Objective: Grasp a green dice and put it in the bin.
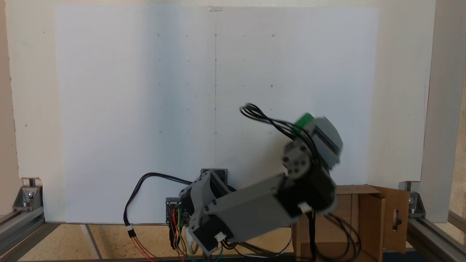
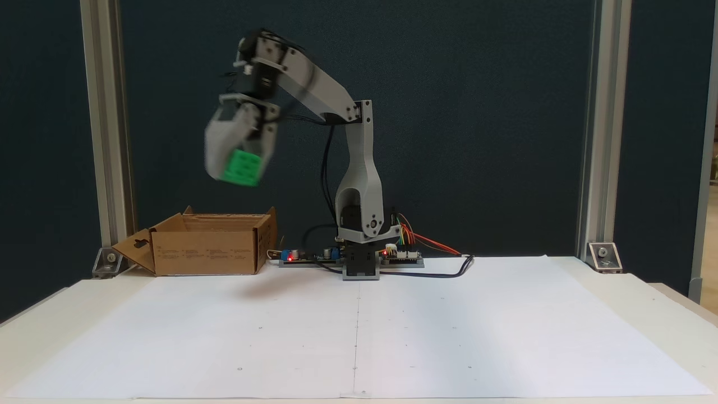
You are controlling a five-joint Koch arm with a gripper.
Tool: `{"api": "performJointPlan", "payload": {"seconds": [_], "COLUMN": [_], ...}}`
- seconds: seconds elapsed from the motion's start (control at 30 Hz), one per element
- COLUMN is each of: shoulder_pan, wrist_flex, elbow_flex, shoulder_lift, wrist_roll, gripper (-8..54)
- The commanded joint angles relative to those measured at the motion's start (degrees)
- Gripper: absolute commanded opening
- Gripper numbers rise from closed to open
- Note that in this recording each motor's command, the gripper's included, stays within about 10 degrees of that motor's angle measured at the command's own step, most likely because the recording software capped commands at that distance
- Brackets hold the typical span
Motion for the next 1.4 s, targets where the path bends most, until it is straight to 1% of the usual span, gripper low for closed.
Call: {"api": "performJointPlan", "payload": {"seconds": [0.0, 0.23, 0.33, 0.5, 0.67, 0.93, 0.97, 1.03, 1.1, 1.13, 1.27, 1.33, 1.37], "shoulder_pan": [9.12, 38.12, 44.47, 48.43, 48.87, 49.22, 49.22, 49.39, 49.75, 49.83, 48.78, 45.79, 43.51], "wrist_flex": [8.09, 3.87, 0.88, -3.96, -18.11, -20.74, -20.74, -20.83, -21.53, -22.85, -25.05, -24.96, -25.05], "elbow_flex": [-3.60, -4.22, -4.22, -2.46, 10.55, 11.43, 11.43, 11.43, 11.43, 11.43, 10.99, 10.90, 10.81], "shoulder_lift": [0.00, -4.48, -7.65, -12.66, -13.18, -14.59, -14.94, -15.47, -15.47, -15.47, -15.21, -13.54, -12.22], "wrist_roll": [-9.32, -16.52, -17.31, -18.98, -19.07, -19.25, -19.25, -19.25, -19.07, -18.98, -18.37, -15.21, -11.95], "gripper": [11.4, 11.4, 11.4, 11.4, 11.4, 11.4, 14.3, 29.5, 36.3, 37.8, 37.9, 38.8, 40.6]}}
